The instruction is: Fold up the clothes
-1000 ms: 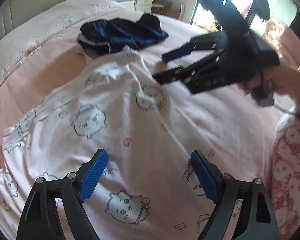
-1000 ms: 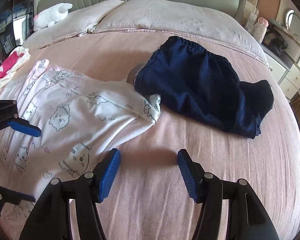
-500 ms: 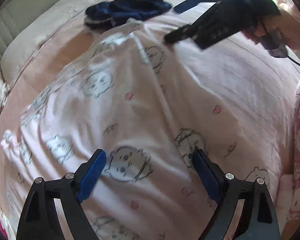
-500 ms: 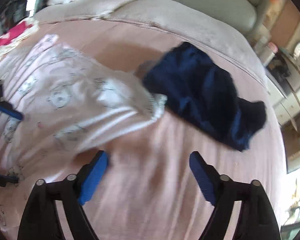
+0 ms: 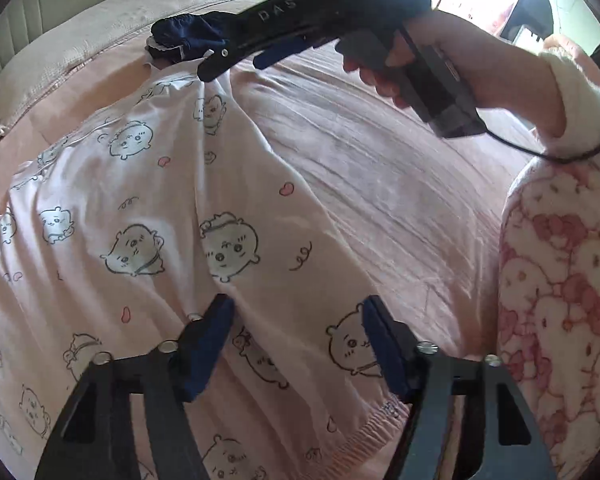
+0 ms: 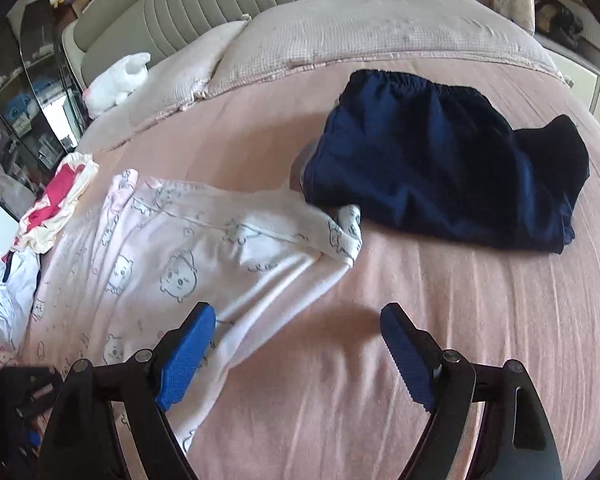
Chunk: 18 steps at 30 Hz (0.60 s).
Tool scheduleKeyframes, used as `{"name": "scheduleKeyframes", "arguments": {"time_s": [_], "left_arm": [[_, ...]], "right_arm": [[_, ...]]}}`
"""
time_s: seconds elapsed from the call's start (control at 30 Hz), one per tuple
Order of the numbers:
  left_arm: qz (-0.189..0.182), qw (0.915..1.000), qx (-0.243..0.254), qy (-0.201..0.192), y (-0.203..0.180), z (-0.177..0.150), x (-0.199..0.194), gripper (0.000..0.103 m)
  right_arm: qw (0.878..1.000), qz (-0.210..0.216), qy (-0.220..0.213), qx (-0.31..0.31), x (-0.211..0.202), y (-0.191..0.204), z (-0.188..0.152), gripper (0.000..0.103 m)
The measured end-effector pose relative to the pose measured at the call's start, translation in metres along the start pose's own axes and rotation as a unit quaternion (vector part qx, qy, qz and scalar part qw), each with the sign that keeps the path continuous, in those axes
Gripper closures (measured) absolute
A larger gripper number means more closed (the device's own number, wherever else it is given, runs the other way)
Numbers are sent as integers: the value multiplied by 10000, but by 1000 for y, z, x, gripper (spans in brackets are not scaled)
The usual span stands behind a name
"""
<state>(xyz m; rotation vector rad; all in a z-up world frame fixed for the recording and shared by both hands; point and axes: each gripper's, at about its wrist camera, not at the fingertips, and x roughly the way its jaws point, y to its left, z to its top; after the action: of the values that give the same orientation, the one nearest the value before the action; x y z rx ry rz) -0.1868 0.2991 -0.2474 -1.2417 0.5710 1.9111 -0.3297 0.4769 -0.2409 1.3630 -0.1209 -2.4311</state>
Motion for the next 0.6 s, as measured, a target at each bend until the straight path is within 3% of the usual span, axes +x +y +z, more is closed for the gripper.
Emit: {"name": "scheduleKeyframes", "arguments": {"time_s": [0.03, 0.1, 0.17, 0.27, 0.37, 0.43, 0.53, 0.57, 0.6], "left_arm": [[257, 9996, 33, 113, 3, -4, 2, 83], [348, 9990, -175, 225, 14, -8, 0, 86], [263, 9992, -234, 163, 16, -6, -11, 86], [-276, 9996, 16, 0, 2, -8, -23, 85], [-737, 9970, 206, 102, -21, -15, -22, 73], [-816, 9961, 280, 187, -39, -28, -22, 53], [-755, 9960, 442, 200, -50, -38, -19, 52], [-594, 9964, 575, 169, -54, -40, -18, 54], [-423, 9972, 602, 161, -55, -40, -16, 75]], "right_arm": [[9997, -194, -82, -104, 1, 1, 4, 19], [9983, -463, -246, -266, 2, 2, 12, 19], [9989, -209, -367, -200, 2, 3, 12, 19], [9996, -163, -169, -162, 7, 5, 12, 19], [9990, -408, 5, -190, 12, -1, 10, 18], [9989, -476, 7, -20, 13, -7, 11, 18], [9992, -254, -35, 306, 14, -16, 19, 20], [9993, -165, -36, 327, 15, -17, 22, 24], [9994, -77, -38, 349, 16, -17, 24, 41]]}}
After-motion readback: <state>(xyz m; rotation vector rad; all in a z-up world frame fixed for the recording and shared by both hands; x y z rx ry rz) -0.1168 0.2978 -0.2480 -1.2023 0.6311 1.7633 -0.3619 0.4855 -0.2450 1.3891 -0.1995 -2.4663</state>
